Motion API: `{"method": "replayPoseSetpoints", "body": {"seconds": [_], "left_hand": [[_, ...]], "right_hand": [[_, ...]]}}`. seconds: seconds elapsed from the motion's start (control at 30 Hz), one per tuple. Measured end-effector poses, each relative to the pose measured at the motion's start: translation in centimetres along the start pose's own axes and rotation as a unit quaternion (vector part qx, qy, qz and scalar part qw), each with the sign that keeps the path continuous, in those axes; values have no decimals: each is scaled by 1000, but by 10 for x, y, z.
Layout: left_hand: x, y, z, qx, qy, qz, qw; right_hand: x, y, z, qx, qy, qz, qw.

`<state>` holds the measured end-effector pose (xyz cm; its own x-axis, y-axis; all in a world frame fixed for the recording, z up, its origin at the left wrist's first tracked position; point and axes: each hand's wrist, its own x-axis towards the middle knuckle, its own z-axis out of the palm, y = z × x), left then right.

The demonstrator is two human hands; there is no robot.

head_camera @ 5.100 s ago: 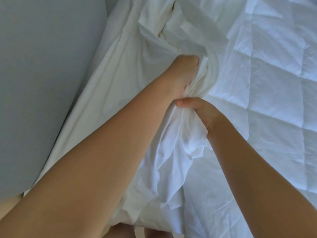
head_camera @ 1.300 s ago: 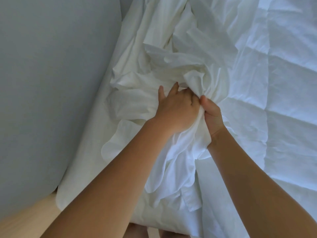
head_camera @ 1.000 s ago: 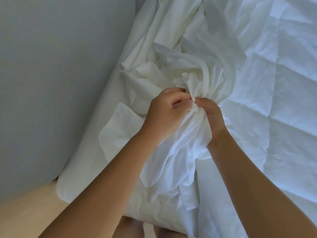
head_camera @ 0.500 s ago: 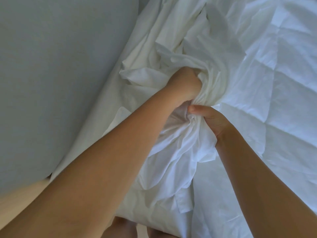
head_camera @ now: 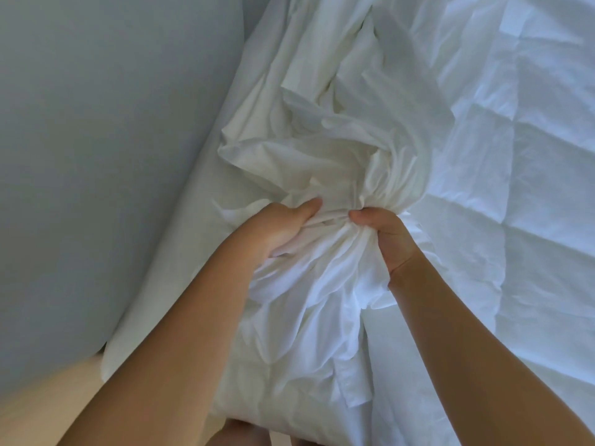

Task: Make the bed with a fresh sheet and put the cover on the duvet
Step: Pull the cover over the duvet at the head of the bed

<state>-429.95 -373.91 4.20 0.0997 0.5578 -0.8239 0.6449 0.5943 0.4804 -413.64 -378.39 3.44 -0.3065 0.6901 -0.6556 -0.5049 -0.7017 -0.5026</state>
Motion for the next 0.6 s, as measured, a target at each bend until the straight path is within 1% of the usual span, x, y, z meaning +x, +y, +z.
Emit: {"method": "replayPoseSetpoints", "body": {"seconds": [0.03,0.1,0.13,0.17,0.2,0.27,0.33,0.4,0.43,0.47,0.5,0.53,0.6], "left_hand": [[1,-1,-1,26,4,34,999],[2,6,1,64,69,141,986],[1,11,4,56,96,173,979],[0,18,6,43,104,193,975],[0,22,8,31,99,210,972],[2,27,11,26,61,227,972],[2,29,13,47,23,234,971],[3,32,14,93,21,235,967],[2,33,14,102,39,237,965],[1,37,13,92,69,243,963],[0,42,12,53,104,254,960],[-3,50,11,-13,133,270,953],[-12,72,15,-156,156,312,924]], "right_hand": [[0,-1,-2,-17,3,7,1000],[0,-5,-2,-60,7,14,998],[-1,-7,-2,-76,4,16,997],[-1,-9,-2,-86,0,19,996],[-1,-10,-3,-92,-1,22,995],[-3,-12,-5,-99,5,25,995],[-4,-12,-6,-102,12,28,994],[-6,-10,-7,-95,16,22,995],[-6,-8,-6,-82,17,16,996],[-6,-7,-6,-65,13,11,998],[-6,-7,-3,-54,3,12,998],[-6,-7,1,-59,-11,15,998],[-2,-8,10,-108,-14,20,994]]}}
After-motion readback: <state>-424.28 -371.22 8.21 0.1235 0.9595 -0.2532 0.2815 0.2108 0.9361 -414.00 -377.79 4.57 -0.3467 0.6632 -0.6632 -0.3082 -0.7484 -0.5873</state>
